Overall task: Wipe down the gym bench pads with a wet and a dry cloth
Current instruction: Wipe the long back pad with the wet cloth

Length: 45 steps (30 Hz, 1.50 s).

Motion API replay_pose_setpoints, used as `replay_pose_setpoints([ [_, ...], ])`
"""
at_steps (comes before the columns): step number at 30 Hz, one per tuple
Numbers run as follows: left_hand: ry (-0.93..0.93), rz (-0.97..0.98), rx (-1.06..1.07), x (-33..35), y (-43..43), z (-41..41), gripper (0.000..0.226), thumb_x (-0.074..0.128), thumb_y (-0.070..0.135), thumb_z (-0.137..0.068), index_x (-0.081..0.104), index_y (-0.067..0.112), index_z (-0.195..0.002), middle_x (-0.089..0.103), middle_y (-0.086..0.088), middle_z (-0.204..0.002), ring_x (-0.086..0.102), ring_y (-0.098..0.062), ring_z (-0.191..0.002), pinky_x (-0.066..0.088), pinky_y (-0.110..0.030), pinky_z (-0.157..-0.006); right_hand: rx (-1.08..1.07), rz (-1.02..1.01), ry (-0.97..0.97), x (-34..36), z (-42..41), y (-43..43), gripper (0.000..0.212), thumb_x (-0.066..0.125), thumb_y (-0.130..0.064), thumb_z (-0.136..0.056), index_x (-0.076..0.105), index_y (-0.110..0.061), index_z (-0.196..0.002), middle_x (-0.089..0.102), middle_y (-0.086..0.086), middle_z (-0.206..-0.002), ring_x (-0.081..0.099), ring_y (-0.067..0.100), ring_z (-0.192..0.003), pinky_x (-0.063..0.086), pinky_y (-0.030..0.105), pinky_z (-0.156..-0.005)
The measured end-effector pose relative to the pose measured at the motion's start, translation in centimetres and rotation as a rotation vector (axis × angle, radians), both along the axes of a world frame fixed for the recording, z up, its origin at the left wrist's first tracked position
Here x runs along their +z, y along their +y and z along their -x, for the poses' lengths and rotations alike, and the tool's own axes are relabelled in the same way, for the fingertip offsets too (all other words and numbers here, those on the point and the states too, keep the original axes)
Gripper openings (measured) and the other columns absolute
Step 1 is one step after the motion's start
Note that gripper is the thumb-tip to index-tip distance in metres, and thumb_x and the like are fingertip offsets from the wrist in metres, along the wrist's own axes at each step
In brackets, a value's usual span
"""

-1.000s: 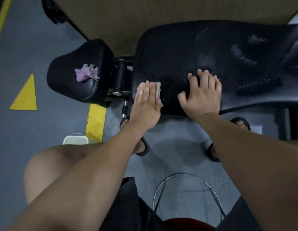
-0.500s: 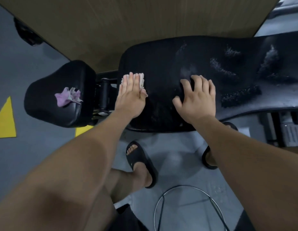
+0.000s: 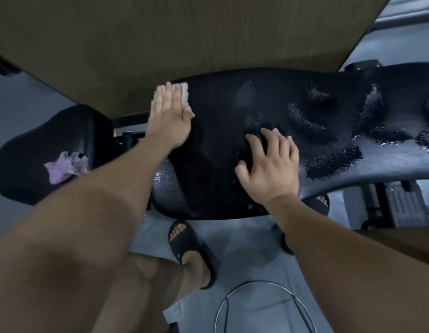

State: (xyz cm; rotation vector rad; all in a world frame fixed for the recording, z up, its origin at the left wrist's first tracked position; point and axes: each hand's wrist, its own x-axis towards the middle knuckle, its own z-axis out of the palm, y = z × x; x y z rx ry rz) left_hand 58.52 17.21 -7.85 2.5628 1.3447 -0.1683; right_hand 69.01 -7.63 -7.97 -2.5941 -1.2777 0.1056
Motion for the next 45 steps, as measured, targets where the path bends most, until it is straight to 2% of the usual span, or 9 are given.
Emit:
replay_pose_setpoints([
  [11,-0.039,0.125,0.311,-0.3,-8.5,6.5,0.064,0.017,0.041,-0.108,-0.008,0.016,-0.162,-0.016,-0.004,-0.169,-0.017,-0.021,-0.155,-0.003,-0.041,-0.127,0.001,-0.009,0.017,0.2,0.1,-0.1,0.06,0.049,-0.048,-0.09,0.051,-0.023,-0.145,0.043,0.01,-0.152,0.031,0.033,-0.147,0.015,0.052,-0.125],
  [16,-0.173,0.257,0.485,0.1,-2.1,3.6,0.066,0.024,0.039,-0.109,-0.008,0.016,-0.162,0.005,-0.007,-0.169,0.026,-0.034,-0.149,0.03,-0.048,-0.118,0.004,0.013,0.01,-0.2,-0.1,0.1,0.062,0.046,-0.049,-0.09,0.048,-0.023,-0.147,0.041,0.011,-0.154,0.028,0.033,-0.148,0.012,0.051,-0.126],
  [22,-0.344,0.39,0.374,0.1,5.1,1.0,0.049,0.038,0.023,-0.105,0.035,0.02,-0.154,0.057,-0.007,-0.13,0.052,-0.026,-0.128,0.038,-0.029,-0.101,-0.025,-0.013,-0.018,-0.7,-0.2,0.4,0.063,0.048,-0.047,-0.086,0.053,-0.022,-0.144,0.045,0.011,-0.152,0.033,0.033,-0.147,0.017,0.052,-0.124],
  [27,-0.548,0.757,0.496,0.3,8.0,0.7,0.041,0.05,0.031,-0.092,0.062,0.033,-0.132,0.067,0.0,-0.12,0.065,-0.023,-0.113,0.051,-0.048,-0.104,-0.034,-0.032,-0.046,-0.7,-0.3,0.5,0.062,0.051,-0.045,-0.084,0.057,-0.02,-0.141,0.048,0.012,-0.15,0.037,0.034,-0.145,0.021,0.053,-0.123],
  [30,-0.416,0.708,0.463,1.0,9.2,-2.5,0.035,0.045,0.021,-0.102,0.063,0.018,-0.133,0.065,-0.004,-0.124,0.062,-0.024,-0.111,0.047,-0.041,-0.108,-0.033,-0.043,-0.054,-0.9,-0.3,0.7,0.062,0.053,-0.044,-0.084,0.058,-0.02,-0.141,0.049,0.011,-0.15,0.038,0.034,-0.144,0.021,0.052,-0.123],
  [34,-0.251,0.587,0.299,1.0,10.5,-5.4,0.024,0.043,0.02,-0.107,0.066,0.016,-0.115,0.063,0.002,-0.096,0.059,-0.013,-0.085,0.046,-0.019,-0.079,-0.048,-0.065,-0.065,-1.1,-0.1,0.7,0.062,0.054,-0.043,-0.082,0.059,-0.021,-0.14,0.05,0.01,-0.148,0.039,0.033,-0.143,0.022,0.051,-0.122],
  [38,-0.124,0.513,0.176,1.5,9.9,-5.1,0.045,0.035,0.061,-0.1,0.066,0.029,-0.109,0.064,0.014,-0.104,0.057,-0.017,-0.106,0.041,-0.036,-0.101,-0.055,-0.053,-0.068,-1.0,-0.1,0.7,0.062,0.053,-0.043,-0.082,0.059,-0.021,-0.139,0.05,0.01,-0.148,0.039,0.032,-0.142,0.023,0.051,-0.122],
  [42,-0.187,0.559,0.072,1.7,10.3,-3.3,0.036,0.035,0.051,-0.097,0.068,0.05,-0.111,0.068,0.015,-0.106,0.061,-0.015,-0.11,0.042,-0.031,-0.103,-0.056,-0.05,-0.063,-1.0,0.0,0.7,0.062,0.053,-0.043,-0.082,0.058,-0.021,-0.139,0.05,0.01,-0.148,0.039,0.032,-0.142,0.022,0.05,-0.123],
  [45,-0.165,0.476,0.002,1.3,10.9,-2.9,0.039,0.035,0.046,-0.107,0.063,0.027,-0.126,0.067,0.0,-0.118,0.059,-0.021,-0.111,0.042,-0.033,-0.093,-0.057,-0.049,-0.067,-1.0,-0.1,0.7,0.062,0.053,-0.043,-0.082,0.059,-0.021,-0.139,0.051,0.01,-0.148,0.039,0.032,-0.142,0.022,0.05,-0.123],
])
